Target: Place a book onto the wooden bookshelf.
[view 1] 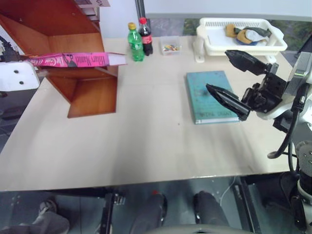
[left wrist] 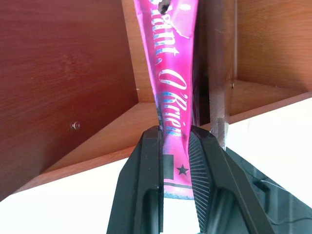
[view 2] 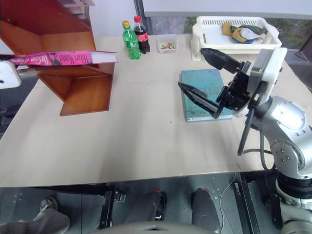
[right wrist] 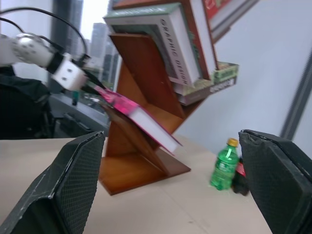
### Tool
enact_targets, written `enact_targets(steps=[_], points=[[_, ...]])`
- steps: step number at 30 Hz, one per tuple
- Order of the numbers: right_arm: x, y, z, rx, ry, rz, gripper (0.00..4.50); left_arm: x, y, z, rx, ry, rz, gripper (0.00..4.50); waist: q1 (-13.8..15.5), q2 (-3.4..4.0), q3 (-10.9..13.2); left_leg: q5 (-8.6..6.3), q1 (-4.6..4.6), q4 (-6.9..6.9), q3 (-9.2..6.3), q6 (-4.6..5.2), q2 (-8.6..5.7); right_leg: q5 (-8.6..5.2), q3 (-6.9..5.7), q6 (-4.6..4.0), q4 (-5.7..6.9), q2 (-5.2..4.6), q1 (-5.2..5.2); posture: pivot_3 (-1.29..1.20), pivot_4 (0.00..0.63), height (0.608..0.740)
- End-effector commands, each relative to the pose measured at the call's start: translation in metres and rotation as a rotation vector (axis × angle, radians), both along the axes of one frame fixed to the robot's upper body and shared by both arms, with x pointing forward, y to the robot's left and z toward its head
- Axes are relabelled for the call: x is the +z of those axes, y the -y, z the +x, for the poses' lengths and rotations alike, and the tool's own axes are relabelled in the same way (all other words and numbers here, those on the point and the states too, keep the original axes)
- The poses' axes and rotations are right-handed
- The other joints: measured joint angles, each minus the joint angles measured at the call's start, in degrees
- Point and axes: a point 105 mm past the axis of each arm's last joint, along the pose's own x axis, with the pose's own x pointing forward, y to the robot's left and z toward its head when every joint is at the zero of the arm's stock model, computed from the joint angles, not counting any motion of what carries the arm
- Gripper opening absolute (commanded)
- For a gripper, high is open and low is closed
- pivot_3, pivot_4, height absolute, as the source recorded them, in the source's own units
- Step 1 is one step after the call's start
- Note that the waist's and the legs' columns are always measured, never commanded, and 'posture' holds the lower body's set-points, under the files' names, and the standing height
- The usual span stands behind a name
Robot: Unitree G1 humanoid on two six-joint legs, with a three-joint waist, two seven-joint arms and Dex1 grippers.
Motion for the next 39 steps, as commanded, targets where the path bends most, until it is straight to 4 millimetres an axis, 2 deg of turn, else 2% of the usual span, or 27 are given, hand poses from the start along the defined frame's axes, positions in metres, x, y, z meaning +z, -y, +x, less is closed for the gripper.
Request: enact_targets(steps=[1, 7, 13, 15, 16, 17, 19, 20, 21, 22, 26, 29, 33, 39], points=[[0.008, -0.001, -0.010, 0.018, 0.055, 0.001, 4.50, -0.009, -0.004, 0.001, 0.075, -0.026, -0.056, 0.52, 0.0, 0.04, 0.0, 0.03, 0.05, 0.00, 0.02, -0.06, 0.02, 0.00, 0.03, -0.01, 0.08, 0.02, 0.00, 0.00, 0.150, 0.740], [0.006, -0.003, -0.010, 0.027, 0.042, -0.008, 4.50, -0.018, -0.008, -0.004, 0.115, -0.039, -0.077, 0.52, -0.1, 0.09, 0.0, 0.06, 0.28, -0.02, 0.22, -0.11, 0.08, 0.00, 0.26, -0.02, 0.28, 0.05, 0.02, 0.00, 0.150, 0.740], [0.006, -0.001, -0.010, 0.032, 0.043, -0.006, 4.50, -0.009, -0.013, -0.007, 0.110, -0.013, -0.056, 0.52, -0.1, 0.11, 0.1, 0.07, 0.37, -0.25, 0.38, -0.12, 0.11, 0.00, 0.41, -0.03, 0.24, 0.04, -0.02, 0.00, 0.150, 0.740], [0.006, 0.000, -0.010, 0.031, 0.044, -0.005, 4.50, -0.009, -0.013, -0.007, 0.102, -0.016, -0.092, 1.31, -0.1, 0.12, 0.1, 0.07, 0.37, -0.27, 0.37, -0.13, 0.13, 0.00, 0.41, -0.04, 0.24, 0.05, -0.03, 0.00, 0.150, 0.740], [0.006, 0.000, -0.009, 0.030, 0.044, -0.004, 4.50, -0.009, -0.012, -0.007, 0.099, -0.015, -0.102, 1.50, -0.1, 0.12, 0.1, 0.07, 0.37, -0.28, 0.38, -0.13, 0.13, 0.00, 0.41, -0.04, 0.24, 0.04, -0.03, 0.00, 0.150, 0.740], [0.006, 0.001, -0.009, 0.029, 0.044, -0.005, 4.50, -0.009, -0.011, -0.007, 0.089, -0.019, -0.106, 1.89, -0.2, 0.12, 0.1, 0.07, 0.36, -0.28, 0.38, -0.13, 0.13, 0.00, 0.41, -0.04, 0.23, 0.04, -0.03, 0.00, 0.150, 0.740], [0.005, 0.001, -0.009, 0.027, 0.041, -0.007, 4.50, -0.011, -0.007, -0.007, 0.062, -0.016, -0.118, 2.92, -0.2, 0.12, 0.1, 0.07, 0.34, -0.28, 0.39, -0.13, 0.13, 0.01, 0.42, -0.04, 0.19, 0.05, -0.05, 0.00, 0.150, 0.740], [0.005, 0.002, -0.008, 0.026, 0.039, -0.009, 4.50, -0.010, -0.006, -0.007, 0.048, -0.007, -0.132, 3.21, -0.2, 0.12, 0.1, 0.07, 0.33, -0.28, 0.40, -0.13, 0.14, 0.01, 0.42, -0.04, 0.17, 0.05, -0.06, 0.00, 0.150, 0.740], [0.004, 0.002, -0.008, 0.026, 0.038, -0.009, 4.50, -0.009, -0.004, -0.007, 0.034, 0.007, -0.145, 3.77, -0.1, 0.12, 0.1, 0.07, 0.31, -0.30, 0.40, -0.13, 0.13, 0.01, 0.42, -0.05, 0.13, 0.04, -0.06, 0.00, 0.150, 0.740], [0.004, 0.002, -0.007, 0.026, 0.035, -0.010, 4.50, -0.007, -0.001, -0.008, 0.006, 0.012, -0.154, 4.12, -0.1, 0.09, 0.1, 0.07, 0.28, -0.33, 0.39, -0.13, 0.13, 0.01, 0.40, -0.05, 0.05, 0.04, -0.06, 0.00, 0.150, 0.740], [0.001, 0.002, -0.003, 0.030, 0.019, -0.015, 4.50, 0.004, 0.012, -0.020, -0.127, 0.008, -0.248, 4.12, 0.0, 0.06, 0.1, 0.05, 0.05, -0.36, 0.34, -0.15, 0.13, 0.06, 0.34, -0.10, -0.30, 0.03, -0.11, 0.00, 0.150, 0.740], [0.000, 0.002, 0.001, 0.037, 0.011, -0.015, 4.50, 0.009, 0.020, -0.033, -0.206, -0.028, -0.329, 4.12, -0.1, 0.05, 0.1, 0.15, -0.45, -0.34, 0.35, -0.32, 0.10, 0.07, 0.34, -0.11, -0.40, -0.02, -0.49, 0.00, 0.150, 0.740], [-0.002, 0.000, 0.005, 0.044, 0.002, -0.022, 4.50, 0.018, 0.027, -0.046, -0.274, -0.025, -0.425, 4.12, -0.1, 0.06, 0.1, 0.18, -0.52, -0.42, 0.35, -0.41, 0.10, 0.06, 0.33, -0.12, -0.47, -0.02, -0.57, 0.00, 0.150, 0.740], [0.000, 0.001, 0.008, 0.040, -0.002, -0.031, 4.50, 0.019, 0.083, -0.060, -0.503, -0.117, -0.628, 4.12, 0.1, 0.06, 0.1, 0.07, -0.51, -0.37, 0.33, -0.23, 0.10, 0.06, 0.30, -0.11, -0.45, -0.03, -0.52, 0.00, 0.150, 0.740]])
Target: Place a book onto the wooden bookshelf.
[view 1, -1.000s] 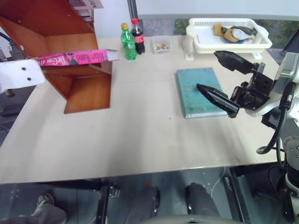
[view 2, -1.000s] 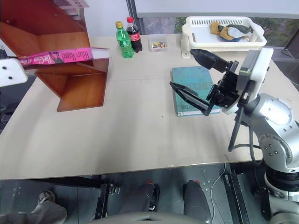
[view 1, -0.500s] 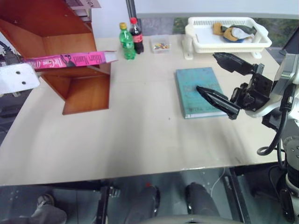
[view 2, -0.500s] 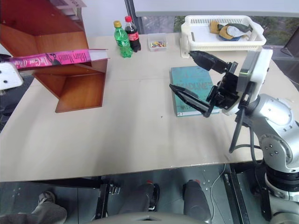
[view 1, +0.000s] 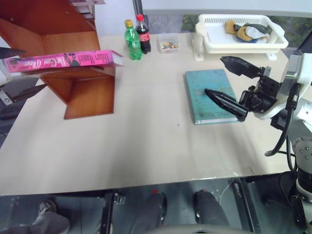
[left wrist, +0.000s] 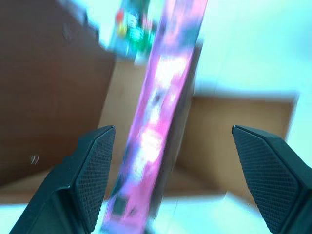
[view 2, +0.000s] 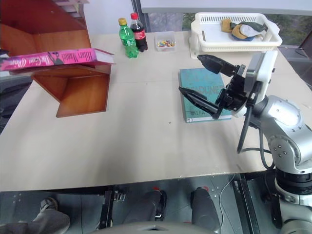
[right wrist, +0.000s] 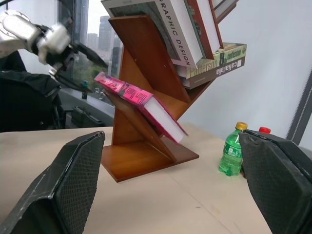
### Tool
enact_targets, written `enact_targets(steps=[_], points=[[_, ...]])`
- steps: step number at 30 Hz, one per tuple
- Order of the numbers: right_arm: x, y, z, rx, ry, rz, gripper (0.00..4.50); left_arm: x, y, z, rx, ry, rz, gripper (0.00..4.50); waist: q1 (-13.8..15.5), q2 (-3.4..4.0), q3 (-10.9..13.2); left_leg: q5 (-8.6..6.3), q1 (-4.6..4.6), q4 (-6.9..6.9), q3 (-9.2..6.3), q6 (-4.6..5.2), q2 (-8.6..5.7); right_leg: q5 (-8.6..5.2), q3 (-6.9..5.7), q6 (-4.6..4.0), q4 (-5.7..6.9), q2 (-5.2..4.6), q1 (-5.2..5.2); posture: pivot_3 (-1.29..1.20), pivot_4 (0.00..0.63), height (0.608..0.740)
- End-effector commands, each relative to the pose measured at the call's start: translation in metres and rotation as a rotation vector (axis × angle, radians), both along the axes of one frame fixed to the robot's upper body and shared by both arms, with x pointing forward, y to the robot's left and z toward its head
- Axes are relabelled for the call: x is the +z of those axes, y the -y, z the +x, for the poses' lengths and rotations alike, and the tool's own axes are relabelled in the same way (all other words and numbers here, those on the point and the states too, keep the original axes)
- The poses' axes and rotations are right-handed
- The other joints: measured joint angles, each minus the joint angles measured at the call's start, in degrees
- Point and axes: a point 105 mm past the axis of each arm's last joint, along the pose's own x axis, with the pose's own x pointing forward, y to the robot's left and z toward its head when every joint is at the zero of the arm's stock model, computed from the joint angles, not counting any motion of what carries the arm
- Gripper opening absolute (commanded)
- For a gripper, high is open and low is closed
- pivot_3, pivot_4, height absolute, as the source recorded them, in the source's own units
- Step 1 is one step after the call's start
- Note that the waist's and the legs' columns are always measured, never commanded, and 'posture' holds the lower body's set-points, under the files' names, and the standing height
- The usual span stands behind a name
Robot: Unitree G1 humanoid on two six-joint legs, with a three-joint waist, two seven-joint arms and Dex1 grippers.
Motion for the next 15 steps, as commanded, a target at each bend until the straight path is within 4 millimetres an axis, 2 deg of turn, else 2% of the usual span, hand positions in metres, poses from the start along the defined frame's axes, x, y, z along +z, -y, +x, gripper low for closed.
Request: enact_targets(steps=[1, 3, 6, 7, 8, 11, 13, 15], points=[[0.010, -0.001, -0.005, 0.014, 0.047, -0.004, 4.50, 0.013, 0.039, -0.013, -0.158, -0.001, -0.097, 4.12, 0.0, 0.00, 0.0, 0.00, 0.00, 0.01, -0.01, 0.00, 0.00, 0.00, -0.01, 0.00, 0.01, 0.00, 0.00, 0.00, 0.150, 0.740], [0.011, -0.001, -0.005, 0.013, 0.046, -0.008, 4.50, 0.012, 0.051, -0.015, -0.202, -0.025, -0.129, 4.12, 0.0, 0.00, 0.0, 0.02, 0.01, 0.02, -0.03, -0.04, 0.01, 0.00, -0.01, 0.00, 0.04, 0.01, 0.00, 0.00, 0.150, 0.740], [0.013, -0.001, -0.005, 0.006, 0.049, -0.017, 4.50, 0.003, 0.074, -0.016, -0.299, -0.115, -0.230, 3.43, 0.0, 0.01, 0.0, 0.11, 0.04, 0.02, -0.02, -0.18, 0.01, 0.00, 0.00, 0.00, 0.06, 0.02, 0.00, 0.00, 0.150, 0.740], [0.013, 0.000, -0.005, 0.001, 0.048, -0.018, 4.50, -0.008, 0.082, -0.013, -0.312, -0.159, -0.271, 2.93, -0.1, 0.03, 0.0, 0.11, 0.06, 0.02, -0.01, -0.18, 0.01, 0.00, 0.02, 0.00, 0.05, 0.02, 0.02, 0.00, 0.150, 0.740], [0.013, 0.000, -0.005, -0.004, 0.048, -0.020, 4.50, -0.028, 0.091, -0.009, -0.317, -0.199, -0.281, 2.51, -0.1, 0.07, 0.0, 0.11, 0.07, 0.02, 0.00, -0.18, 0.01, 0.00, 0.03, 0.00, 0.06, 0.02, 0.02, 0.00, 0.150, 0.740], [0.012, 0.001, -0.006, -0.027, 0.047, -0.030, 4.50, -0.081, 0.128, 0.008, -0.310, -0.200, -0.429, 1.03, 0.1, 0.32, -0.2, 0.11, 0.14, 0.01, 0.08, -0.18, -0.02, 0.01, 0.14, 0.00, 0.05, -0.01, 0.07, 0.00, 0.150, 0.740], [0.012, 0.001, -0.009, -0.041, 0.053, -0.044, 4.50, -0.095, 0.146, 0.025, -0.244, -0.127, -0.620, 0.11, 0.5, 0.28, -0.1, 0.11, 0.09, 0.06, 0.06, -0.19, -0.01, 0.02, 0.12, -0.02, 0.07, 0.01, 0.05, 0.00, 0.150, 0.740], [0.014, 0.003, -0.010, -0.058, 0.055, -0.049, 4.50, -0.100, 0.154, 0.043, -0.136, -0.015, -0.724, 0.04, 1.2, -0.12, -0.1, 0.12, 0.04, 0.17, 0.05, -0.19, -0.06, 0.05, 0.09, -0.05, 0.09, 0.00, 0.06, 0.00, 0.150, 0.740]])
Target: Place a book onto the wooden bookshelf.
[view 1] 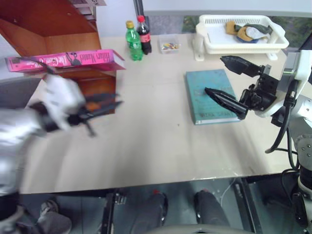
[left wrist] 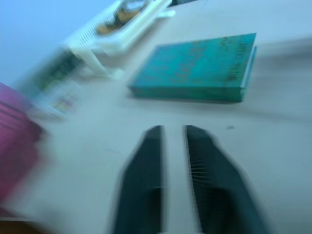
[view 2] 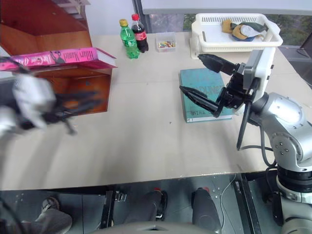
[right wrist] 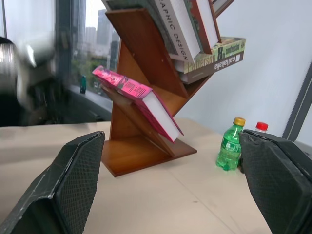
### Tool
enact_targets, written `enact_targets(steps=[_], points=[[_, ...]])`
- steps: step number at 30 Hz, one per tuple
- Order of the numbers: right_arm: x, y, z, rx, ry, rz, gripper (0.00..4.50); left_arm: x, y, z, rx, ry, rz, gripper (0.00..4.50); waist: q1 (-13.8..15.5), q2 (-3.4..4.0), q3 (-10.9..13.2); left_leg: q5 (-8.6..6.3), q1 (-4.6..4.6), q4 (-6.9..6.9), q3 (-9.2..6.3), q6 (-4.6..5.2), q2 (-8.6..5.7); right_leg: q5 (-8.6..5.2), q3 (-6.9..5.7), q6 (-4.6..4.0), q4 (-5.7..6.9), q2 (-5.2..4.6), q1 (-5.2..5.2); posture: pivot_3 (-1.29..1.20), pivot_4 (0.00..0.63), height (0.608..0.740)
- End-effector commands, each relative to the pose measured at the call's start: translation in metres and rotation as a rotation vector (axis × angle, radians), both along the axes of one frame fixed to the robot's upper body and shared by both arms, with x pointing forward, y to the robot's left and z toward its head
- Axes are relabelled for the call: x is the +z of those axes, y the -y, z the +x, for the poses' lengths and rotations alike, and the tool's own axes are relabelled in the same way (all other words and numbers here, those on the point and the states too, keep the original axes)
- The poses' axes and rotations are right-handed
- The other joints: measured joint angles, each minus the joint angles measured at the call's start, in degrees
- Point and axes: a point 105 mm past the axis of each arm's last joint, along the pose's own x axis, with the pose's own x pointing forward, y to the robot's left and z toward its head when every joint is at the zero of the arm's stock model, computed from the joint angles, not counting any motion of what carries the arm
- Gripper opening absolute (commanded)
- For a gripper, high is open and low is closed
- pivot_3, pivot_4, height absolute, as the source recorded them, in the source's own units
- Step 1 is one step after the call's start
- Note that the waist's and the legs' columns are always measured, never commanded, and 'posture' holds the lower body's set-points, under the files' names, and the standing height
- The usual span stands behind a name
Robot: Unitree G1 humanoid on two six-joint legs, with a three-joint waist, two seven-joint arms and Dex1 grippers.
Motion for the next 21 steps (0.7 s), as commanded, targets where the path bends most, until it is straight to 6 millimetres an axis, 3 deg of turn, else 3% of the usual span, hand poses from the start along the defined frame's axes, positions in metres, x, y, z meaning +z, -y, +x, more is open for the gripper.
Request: enact_targets(steps=[1, 6, 10, 16, 21], points=[[0.013, 0.002, -0.011, -0.024, 0.065, -0.009, 4.50, 0.007, 0.016, 0.025, 0.234, 0.144, -0.099, 0.04, 0.6, -0.44, 0.0, 0.00, -0.03, 0.02, -0.03, 0.00, 0.03, 0.03, -0.03, -0.03, 0.00, 0.04, -0.01, 0.00, 0.150, 0.740], [0.015, 0.004, -0.012, -0.051, 0.060, -0.010, 4.50, 0.001, 0.038, 0.063, 0.476, 0.218, -0.258, 0.04, 1.7, -0.38, -0.1, 0.01, 0.08, 0.05, 0.00, -0.01, -0.04, 0.09, -0.02, -0.03, -0.05, -0.03, 0.13, 0.00, 0.150, 0.740], [0.015, 0.004, -0.012, -0.066, 0.055, -0.010, 4.50, 0.018, 0.056, 0.096, 0.583, 0.270, -0.355, 0.04, 2.2, -0.43, -0.1, 0.01, 0.01, 0.21, -0.10, -0.01, -0.06, 0.14, -0.13, 0.04, -0.05, 0.01, 0.17, 0.00, 0.150, 0.740], [0.018, 0.002, -0.012, -0.081, 0.060, -0.004, 4.50, 0.043, 0.072, 0.129, 0.642, 0.333, -0.415, 0.04, 2.0, -0.46, -0.1, 0.00, -0.10, 0.44, -0.06, 0.00, -0.08, 0.15, -0.11, 0.06, -0.06, 0.00, 0.18, 0.00, 0.150, 0.740], [0.018, 0.001, -0.014, -0.089, 0.063, -0.001, 4.50, 0.048, 0.041, 0.135, 0.840, 0.370, -0.482, 0.04, 1.8, -0.47, -0.1, 0.00, -0.10, 0.42, -0.05, 0.01, -0.07, 0.15, -0.09, 0.06, -0.08, 0.01, 0.15, 0.00, 0.150, 0.740]])
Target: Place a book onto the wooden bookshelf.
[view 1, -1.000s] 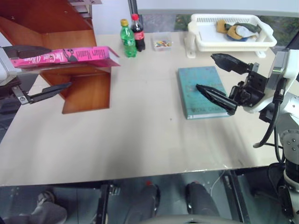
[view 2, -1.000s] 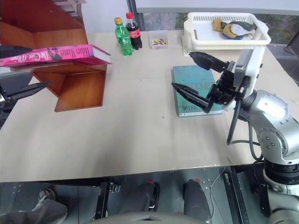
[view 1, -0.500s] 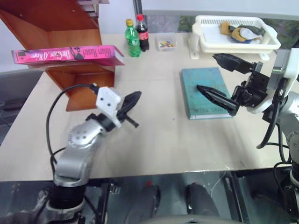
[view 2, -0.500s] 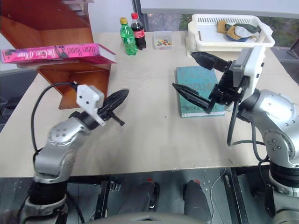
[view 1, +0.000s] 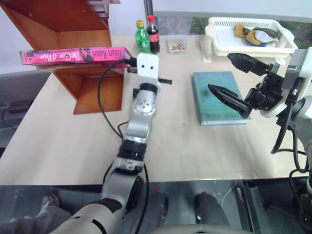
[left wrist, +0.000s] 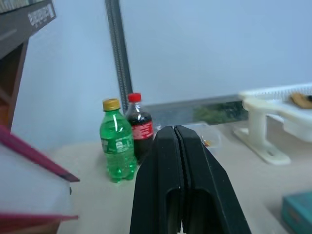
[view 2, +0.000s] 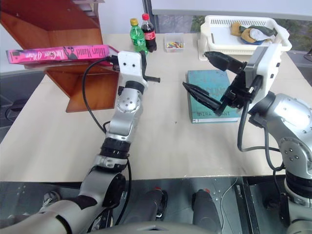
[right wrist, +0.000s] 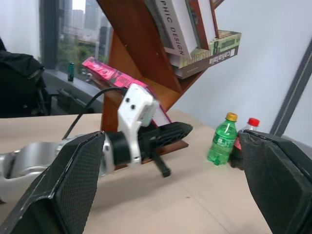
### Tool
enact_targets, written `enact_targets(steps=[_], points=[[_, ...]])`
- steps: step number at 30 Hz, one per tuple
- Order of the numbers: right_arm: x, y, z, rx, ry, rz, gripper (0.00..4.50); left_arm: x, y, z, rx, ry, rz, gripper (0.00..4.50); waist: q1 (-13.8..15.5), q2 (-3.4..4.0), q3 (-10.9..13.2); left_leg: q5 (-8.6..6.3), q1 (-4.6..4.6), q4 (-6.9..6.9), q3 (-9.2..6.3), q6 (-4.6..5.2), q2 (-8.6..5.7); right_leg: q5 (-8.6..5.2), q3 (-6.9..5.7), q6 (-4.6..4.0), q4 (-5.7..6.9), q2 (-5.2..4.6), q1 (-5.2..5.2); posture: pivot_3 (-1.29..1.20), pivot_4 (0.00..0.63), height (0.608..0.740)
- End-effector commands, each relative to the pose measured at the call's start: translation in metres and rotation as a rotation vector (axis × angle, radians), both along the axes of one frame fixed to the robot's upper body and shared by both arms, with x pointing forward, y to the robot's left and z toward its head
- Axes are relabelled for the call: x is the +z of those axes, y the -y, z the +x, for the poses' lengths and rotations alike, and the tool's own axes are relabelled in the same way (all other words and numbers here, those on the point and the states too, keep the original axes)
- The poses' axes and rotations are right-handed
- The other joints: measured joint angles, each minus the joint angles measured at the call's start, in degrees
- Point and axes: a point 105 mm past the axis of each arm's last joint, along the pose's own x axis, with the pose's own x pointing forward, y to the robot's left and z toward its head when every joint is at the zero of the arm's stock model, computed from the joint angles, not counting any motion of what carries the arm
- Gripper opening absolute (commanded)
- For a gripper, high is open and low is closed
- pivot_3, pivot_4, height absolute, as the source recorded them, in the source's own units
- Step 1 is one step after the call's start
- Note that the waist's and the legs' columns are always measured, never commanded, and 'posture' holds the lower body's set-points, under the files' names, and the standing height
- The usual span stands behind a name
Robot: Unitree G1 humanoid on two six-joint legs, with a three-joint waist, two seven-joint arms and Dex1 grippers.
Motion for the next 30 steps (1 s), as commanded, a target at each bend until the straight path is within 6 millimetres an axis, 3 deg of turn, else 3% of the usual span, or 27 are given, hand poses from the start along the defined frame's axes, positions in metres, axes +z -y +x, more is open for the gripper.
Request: enact_targets(steps=[1, 6, 9, 14, 18, 22, 26, 30], points=[[0.011, -0.001, -0.009, 0.000, 0.057, 0.004, 4.50, 0.016, -0.029, -0.003, 0.165, 0.076, -0.061, 0.04, 0.1, -0.01, 0.0, 0.00, 0.00, 0.00, -0.01, 0.00, 0.00, 0.00, -0.01, 0.00, 0.02, 0.00, 0.00, 0.00, 0.150, 0.740], [0.010, -0.002, -0.008, -0.003, 0.055, 0.008, 4.50, 0.017, -0.056, -0.010, 0.324, 0.096, -0.137, 0.04, -0.2, -0.02, 0.0, 0.00, -0.01, 0.10, 0.03, 0.00, -0.01, 0.02, 0.03, 0.03, 0.02, 0.00, 0.02, 0.00, 0.150, 0.740], [0.009, -0.002, -0.008, -0.003, 0.052, 0.010, 4.50, 0.018, -0.053, -0.010, 0.302, 0.107, -0.122, 0.04, -1.1, -0.02, 0.0, 0.00, 0.00, 0.10, 0.06, 0.00, 0.02, 0.03, 0.07, 0.06, 0.06, 0.05, -0.01, 0.00, 0.150, 0.740], [0.005, 0.000, -0.006, -0.015, 0.037, 0.001, 4.50, 0.012, -0.024, -0.009, 0.068, 0.098, -0.047, 0.04, -1.1, -0.02, 0.0, 0.00, 0.01, 0.12, 0.04, 0.00, 0.02, 0.03, 0.05, 0.05, 0.09, 0.05, 0.01, 0.00, 0.150, 0.740], [-0.010, 0.004, 0.000, -0.069, -0.027, -0.038, 4.50, -0.007, 0.001, -0.016, -0.232, 0.042, -0.002, 0.04, -0.9, -0.01, 0.0, 0.00, -0.01, 0.15, 0.04, 0.00, -0.02, 0.03, 0.05, 0.06, 0.06, 0.01, 0.03, 0.00, 0.150, 0.740], [-0.026, 0.009, 0.004, -0.123, -0.076, -0.096, 4.50, -0.028, -0.001, -0.030, -0.416, -0.032, 0.021, 0.04, -0.9, -0.01, 0.0, -0.01, -0.05, 0.16, 0.01, 0.01, -0.01, 0.03, 0.04, 0.05, 0.05, 0.00, 0.01, 0.00, 0.150, 0.740], [-0.058, 0.034, 0.014, -0.286, -0.166, -0.241, 4.50, -0.046, -0.020, -0.061, -0.628, -0.094, 0.010, 0.04, -1.3, 0.01, 0.0, -0.01, -0.02, 0.13, 0.01, 0.02, 0.03, 0.02, 0.04, 0.04, 0.05, 0.02, 0.01, 0.00, 0.150, 0.740], [-0.078, 0.057, 0.010, -0.371, -0.261, -0.275, 4.50, -0.061, -0.046, -0.089, -0.739, -0.209, 0.046, 1.69, -1.2, 0.05, 0.0, -0.01, 0.01, 0.07, 0.04, 0.02, 0.06, 0.02, 0.09, 0.03, 0.05, 0.04, -0.02, 0.00, 0.150, 0.740]])
